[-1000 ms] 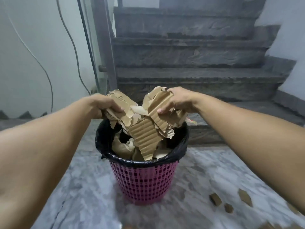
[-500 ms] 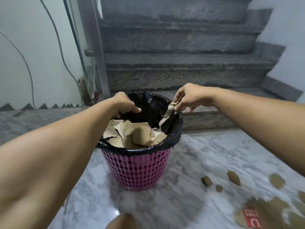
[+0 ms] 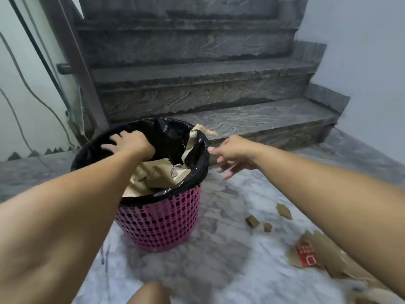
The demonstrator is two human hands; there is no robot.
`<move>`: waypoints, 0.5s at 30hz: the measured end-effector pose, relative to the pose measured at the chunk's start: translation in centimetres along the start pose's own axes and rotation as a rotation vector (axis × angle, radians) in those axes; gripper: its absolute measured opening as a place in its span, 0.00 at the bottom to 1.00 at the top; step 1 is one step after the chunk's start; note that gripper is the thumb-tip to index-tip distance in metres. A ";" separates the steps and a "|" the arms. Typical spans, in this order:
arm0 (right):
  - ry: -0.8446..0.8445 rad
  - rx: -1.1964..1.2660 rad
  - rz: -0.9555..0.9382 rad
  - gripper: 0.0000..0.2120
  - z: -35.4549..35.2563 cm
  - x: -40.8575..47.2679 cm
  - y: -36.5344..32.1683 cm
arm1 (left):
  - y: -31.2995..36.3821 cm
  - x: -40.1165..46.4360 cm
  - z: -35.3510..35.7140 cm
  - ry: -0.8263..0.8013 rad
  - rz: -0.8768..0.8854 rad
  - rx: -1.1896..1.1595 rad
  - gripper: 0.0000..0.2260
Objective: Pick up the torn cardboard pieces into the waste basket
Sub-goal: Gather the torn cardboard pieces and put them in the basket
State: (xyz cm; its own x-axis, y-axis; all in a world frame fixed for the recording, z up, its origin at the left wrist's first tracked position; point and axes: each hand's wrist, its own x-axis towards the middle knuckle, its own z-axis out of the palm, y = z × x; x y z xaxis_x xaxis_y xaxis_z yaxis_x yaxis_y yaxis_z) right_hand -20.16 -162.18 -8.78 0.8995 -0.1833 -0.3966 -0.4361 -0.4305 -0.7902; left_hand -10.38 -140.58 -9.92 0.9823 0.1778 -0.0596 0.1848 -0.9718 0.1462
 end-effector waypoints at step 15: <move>0.223 0.073 0.024 0.17 -1.5 2.1 1.4 | -0.9 1.4 0.4 0.148 -0.102 -0.198 0.22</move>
State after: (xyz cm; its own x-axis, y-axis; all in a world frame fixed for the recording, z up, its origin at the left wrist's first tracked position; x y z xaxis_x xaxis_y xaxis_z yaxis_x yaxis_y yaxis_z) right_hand -18.79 -164.47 -10.03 0.8689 -0.3866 -0.3091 -0.4507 -0.3597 -0.8170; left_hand -9.17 -139.47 -10.52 0.9495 0.3082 0.0588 0.2716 -0.9011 0.3379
